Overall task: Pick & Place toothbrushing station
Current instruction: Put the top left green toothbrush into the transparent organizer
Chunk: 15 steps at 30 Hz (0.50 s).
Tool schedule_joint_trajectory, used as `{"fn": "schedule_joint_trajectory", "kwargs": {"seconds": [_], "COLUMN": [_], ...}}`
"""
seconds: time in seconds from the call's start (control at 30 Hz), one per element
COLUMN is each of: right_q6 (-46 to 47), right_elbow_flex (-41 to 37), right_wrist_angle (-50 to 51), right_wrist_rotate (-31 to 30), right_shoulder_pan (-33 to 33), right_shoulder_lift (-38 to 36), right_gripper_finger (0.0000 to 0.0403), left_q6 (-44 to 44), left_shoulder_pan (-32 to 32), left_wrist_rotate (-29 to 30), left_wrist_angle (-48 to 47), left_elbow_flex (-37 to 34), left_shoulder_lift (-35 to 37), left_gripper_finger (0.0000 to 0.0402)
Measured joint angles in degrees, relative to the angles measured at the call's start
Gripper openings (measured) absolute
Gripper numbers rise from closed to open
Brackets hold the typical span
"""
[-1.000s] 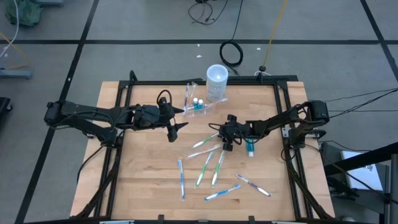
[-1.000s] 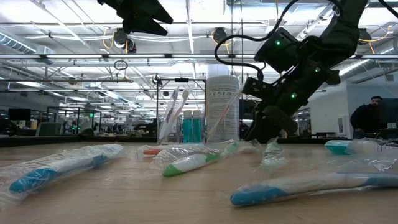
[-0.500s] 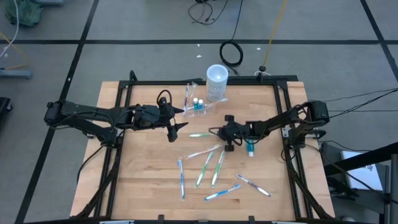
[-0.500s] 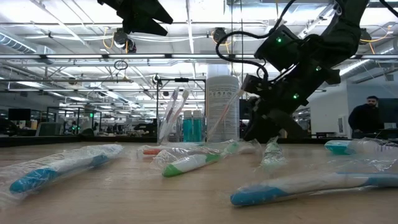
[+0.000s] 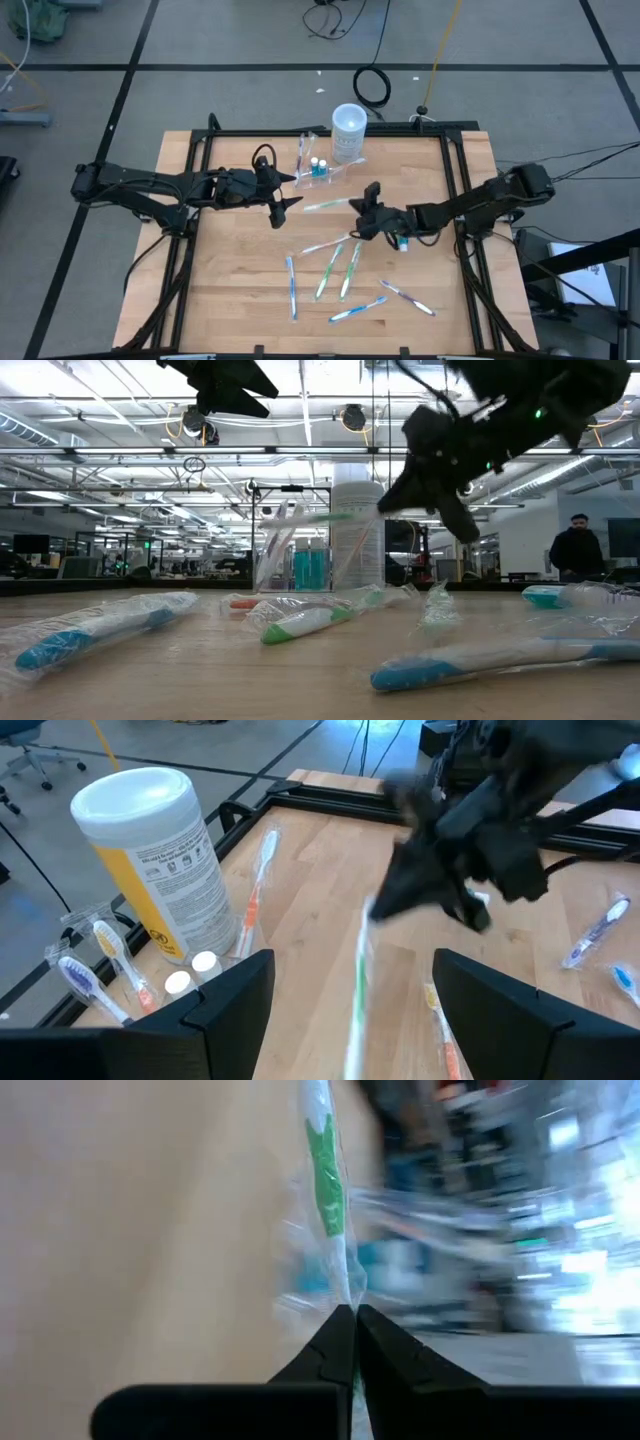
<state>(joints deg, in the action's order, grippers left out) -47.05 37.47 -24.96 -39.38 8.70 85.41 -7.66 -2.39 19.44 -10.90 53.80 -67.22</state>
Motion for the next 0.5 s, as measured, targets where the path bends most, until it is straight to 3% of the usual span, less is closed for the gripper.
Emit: {"fn": "schedule_joint_trajectory", "kwargs": {"seconds": [0.1,0.33,0.5], "right_q6": [-16.32,-62.92,-72.78], "right_elbow_flex": [0.69,2.45,4.39], "right_wrist_angle": [-0.29,-3.59,-4.19], "right_wrist_rotate": [-9.31,-17.1,-17.37], "right_shoulder_pan": [2.15,3.38,0.78], "right_shoulder_lift": [-2.6,-4.27,-4.71], "right_gripper_finger": [0.0001,0.0,0.0], "left_q6": [0.0,0.21,0.36], "left_shoulder_pan": [0.0,0.0,0.0], "left_wrist_rotate": [0.0,0.01,0.02], "left_wrist_angle": [0.08,0.61,0.5], "left_elbow_flex": [0.0,0.0,0.0], "left_shoulder_lift": [0.0,0.0,0.0], "left_gripper_finger": [0.0274,0.0274,0.0273]}}
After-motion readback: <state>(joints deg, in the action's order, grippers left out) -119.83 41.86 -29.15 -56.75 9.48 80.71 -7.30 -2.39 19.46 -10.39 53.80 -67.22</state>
